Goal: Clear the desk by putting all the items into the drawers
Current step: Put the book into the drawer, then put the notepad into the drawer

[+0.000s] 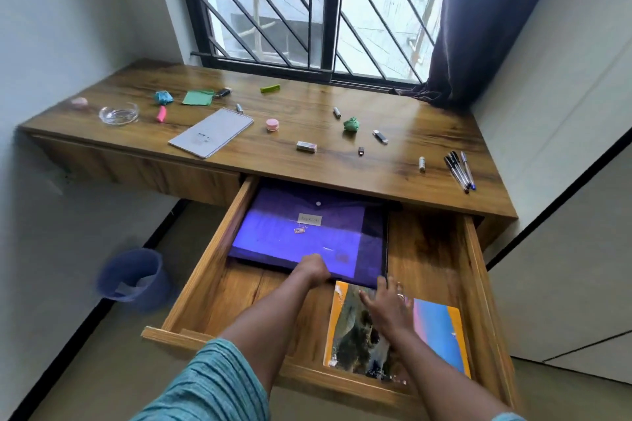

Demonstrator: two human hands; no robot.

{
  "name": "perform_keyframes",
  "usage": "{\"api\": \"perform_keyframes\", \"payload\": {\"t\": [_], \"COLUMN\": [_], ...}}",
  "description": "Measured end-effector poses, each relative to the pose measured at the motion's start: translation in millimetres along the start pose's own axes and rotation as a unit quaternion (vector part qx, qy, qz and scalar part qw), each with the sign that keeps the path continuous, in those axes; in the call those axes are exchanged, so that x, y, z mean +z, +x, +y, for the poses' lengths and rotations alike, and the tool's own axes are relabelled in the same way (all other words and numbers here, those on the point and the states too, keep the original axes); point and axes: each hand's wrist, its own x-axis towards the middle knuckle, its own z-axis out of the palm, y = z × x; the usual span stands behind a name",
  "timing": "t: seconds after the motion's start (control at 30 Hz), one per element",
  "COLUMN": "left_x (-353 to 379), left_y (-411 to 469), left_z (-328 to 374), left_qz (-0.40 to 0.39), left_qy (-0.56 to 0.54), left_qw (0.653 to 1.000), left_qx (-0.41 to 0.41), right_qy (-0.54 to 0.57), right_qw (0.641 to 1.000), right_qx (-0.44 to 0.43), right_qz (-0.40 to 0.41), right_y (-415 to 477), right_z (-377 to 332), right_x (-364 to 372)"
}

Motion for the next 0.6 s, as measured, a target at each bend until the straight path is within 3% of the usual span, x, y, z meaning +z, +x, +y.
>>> {"api": "perform_keyframes", "payload": {"t": [0.2,0.37,0.6], "left_x": [-67.1,-156.5,-285.3], "left_y": [13.3,30.0,106.5], "left_z": [-34.6,-85.4,-172.8], "left_qz": [0.086,0.167,0.228], "left_qy": [-0.071,-0.144,-0.113], "left_qw": [0.994,0.975,0.967], "left_qx": [0.020,0.034,-0.027], "right_qy": [-0.008,0.017,0.021], "right_qw": [0.980,0.970,0.967], "right_qx": [-0.134,-0.194,-0.246], "right_qz": [0.147,0.147,0.068], "right_y": [40.9,77.5,150.8], "right_z": [-103.6,-214.0,-365.0], "right_x": [-3.1,-16.8,-15.1]}}
